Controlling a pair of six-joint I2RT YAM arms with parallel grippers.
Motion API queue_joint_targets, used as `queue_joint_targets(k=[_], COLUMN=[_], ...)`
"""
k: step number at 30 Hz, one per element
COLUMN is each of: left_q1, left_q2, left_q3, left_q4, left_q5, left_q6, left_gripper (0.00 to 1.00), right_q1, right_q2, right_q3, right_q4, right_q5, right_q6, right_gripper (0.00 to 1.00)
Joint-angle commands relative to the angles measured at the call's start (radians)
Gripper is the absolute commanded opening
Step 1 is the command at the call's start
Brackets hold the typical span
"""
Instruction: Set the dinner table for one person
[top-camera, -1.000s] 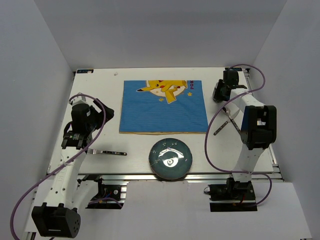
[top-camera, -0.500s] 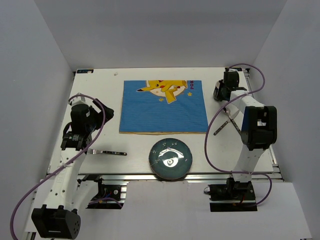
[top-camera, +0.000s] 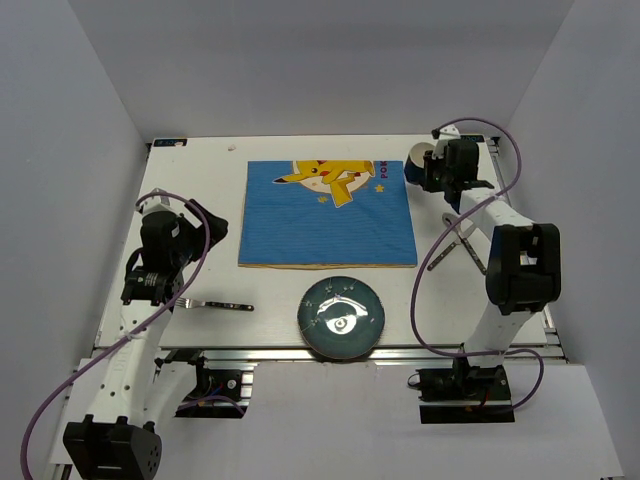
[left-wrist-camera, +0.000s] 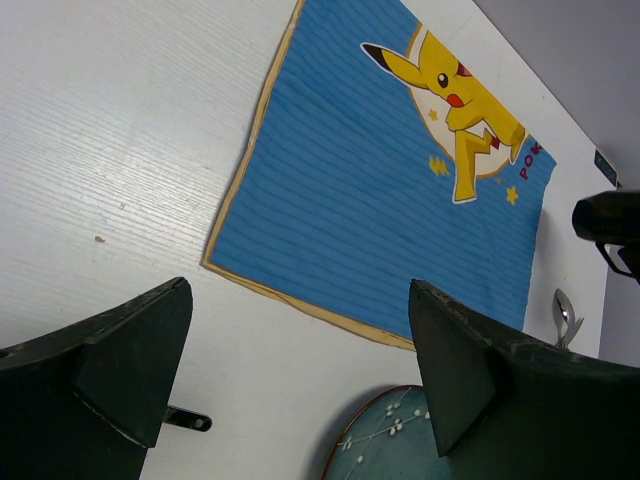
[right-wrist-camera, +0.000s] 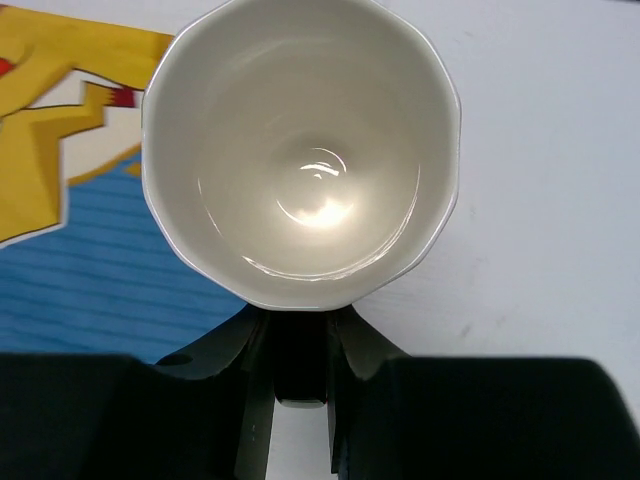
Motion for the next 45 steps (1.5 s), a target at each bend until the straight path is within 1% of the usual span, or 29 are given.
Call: queue_joint_targets(k=[1, 6, 17, 21, 27, 28, 29, 31, 32, 35, 41, 45], left_q1=[-0.001, -0.001, -0.001, -0.001, -0.001, -0.001, -0.001, -0.001, -0.001, -0.001, -0.001, -0.001], left_q2=[-0.012, -0.008, 0.001, 0.011, 0.015, 0.017, 0.017, 0.017, 0.017, 0.015, -0.003, -0.017], left_q3=[-0.014, -0.014, -0.015, -0.012, -0.014, -0.014, -0.014, -0.014, -0.014, -0.014, -0.008, -0.001], left_q4=[0.012, 0.007, 0.003, 0.001, 0.003, 0.003, 0.003, 0.003, 0.003, 0.001, -0.011, -0.048], left_q5=[0.010, 0.007, -0.002, -0.004, -0.004, -0.004, -0.004, -0.004, -0.004, -0.005, -0.016, -0.039], left_q6=[-0.008, -0.008, -0.008, -0.003, -0.001, -0.001, -0.001, -0.001, -0.001, -0.005, -0.014, -0.044], left_gripper=[0.98, 0.98, 0.98, 0.98, 0.98, 0.98, 0.98, 0.98, 0.98, 0.98, 0.98, 0.98], right_q1=[0.045, 0.088, 0.107, 0.111, 0.118, 0.118, 0.116, 0.116, 0.118, 0.118, 0.116, 0.108], right_q2=[-0.057, -0.005, 0.152, 0.181, 0.183, 0.183, 0.183, 0.181, 0.180, 0.169, 0.109, -0.007], right_q3=[0.018, 0.067, 0.209, 0.220, 0.203, 0.200, 0.200, 0.196, 0.193, 0.174, 0.119, 0.050], right_q4=[0.174, 0.183, 0.174, 0.171, 0.174, 0.174, 0.171, 0.163, 0.162, 0.160, 0.144, 0.099], right_q5=[-0.108, -0.116, -0.106, -0.101, -0.089, -0.087, -0.084, -0.082, -0.079, -0.072, -0.055, -0.059], right_q6=[-0.049, -0.055, -0.084, -0.089, -0.087, -0.087, -0.087, -0.087, -0.089, -0.089, -0.096, -0.128], right_gripper=[0.00, 0.00, 0.00, 0.00, 0.00, 0.03, 0.16, 0.30, 0.40, 0.53, 0.61, 0.66])
